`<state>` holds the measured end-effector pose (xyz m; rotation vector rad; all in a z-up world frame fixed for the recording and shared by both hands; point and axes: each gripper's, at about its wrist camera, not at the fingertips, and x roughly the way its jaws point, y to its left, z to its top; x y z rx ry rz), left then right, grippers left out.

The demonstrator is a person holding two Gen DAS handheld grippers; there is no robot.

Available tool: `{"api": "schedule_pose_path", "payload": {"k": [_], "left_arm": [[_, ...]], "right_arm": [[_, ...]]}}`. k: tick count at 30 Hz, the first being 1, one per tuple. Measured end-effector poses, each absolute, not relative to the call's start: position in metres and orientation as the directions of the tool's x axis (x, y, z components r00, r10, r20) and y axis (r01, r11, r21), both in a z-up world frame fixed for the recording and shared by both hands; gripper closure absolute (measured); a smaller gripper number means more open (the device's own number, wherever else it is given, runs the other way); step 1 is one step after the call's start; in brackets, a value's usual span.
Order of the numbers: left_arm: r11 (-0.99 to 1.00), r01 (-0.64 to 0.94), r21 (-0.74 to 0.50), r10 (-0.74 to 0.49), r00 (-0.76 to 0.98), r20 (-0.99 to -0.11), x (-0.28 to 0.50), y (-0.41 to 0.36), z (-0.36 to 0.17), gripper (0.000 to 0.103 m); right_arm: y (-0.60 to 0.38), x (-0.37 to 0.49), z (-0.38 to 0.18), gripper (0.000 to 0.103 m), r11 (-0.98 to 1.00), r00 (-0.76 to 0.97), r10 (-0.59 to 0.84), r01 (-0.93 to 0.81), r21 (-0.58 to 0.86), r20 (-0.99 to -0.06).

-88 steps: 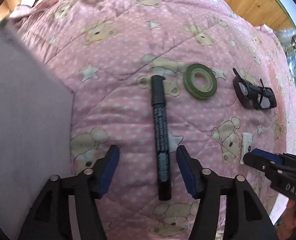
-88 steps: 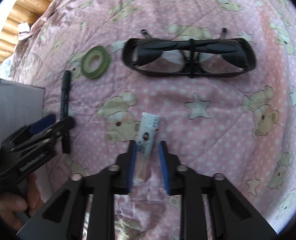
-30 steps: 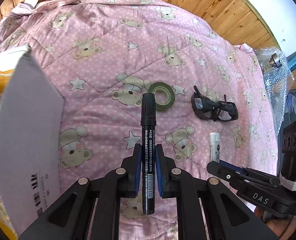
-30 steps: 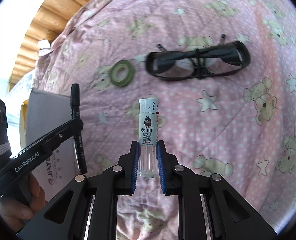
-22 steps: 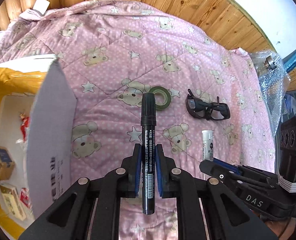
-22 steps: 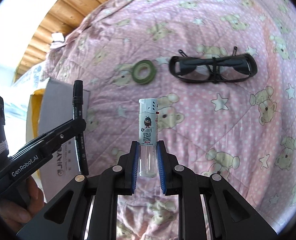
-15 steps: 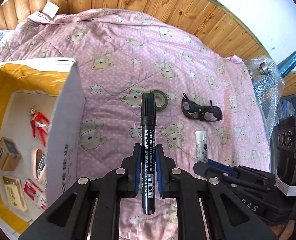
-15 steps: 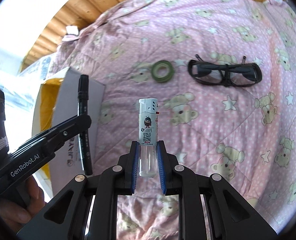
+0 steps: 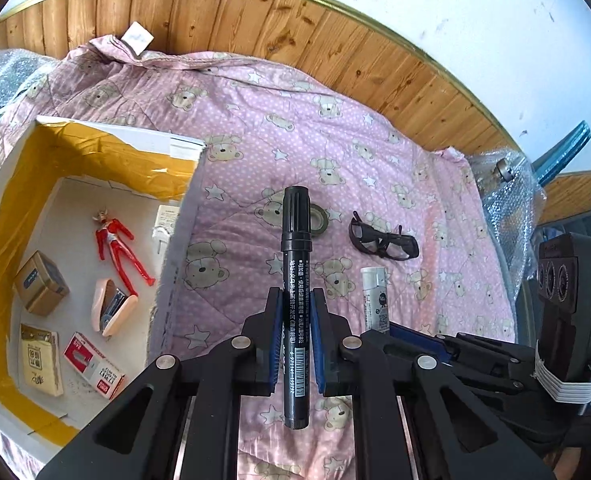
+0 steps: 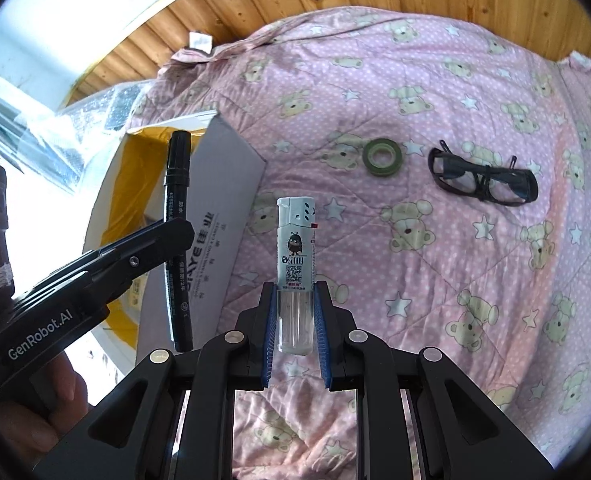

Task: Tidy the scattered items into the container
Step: 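Carry the marker and lighter over the white box with both grippers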

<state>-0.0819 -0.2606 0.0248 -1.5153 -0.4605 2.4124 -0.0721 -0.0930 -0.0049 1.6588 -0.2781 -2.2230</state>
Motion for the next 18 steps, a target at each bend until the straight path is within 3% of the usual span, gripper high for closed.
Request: {"api": "schedule_pose_path", "payload": {"k": [18], "left_arm": [[-0.888, 0.067, -0.454, 0.361, -0.509, -0.781, -0.027, -0.330, 0.046, 0.089]], "right_arm": [[-0.163, -0.046, 0.026, 0.084, -0.890, -0.233, -0.400, 0.329, 0.315, -0.886]]}}
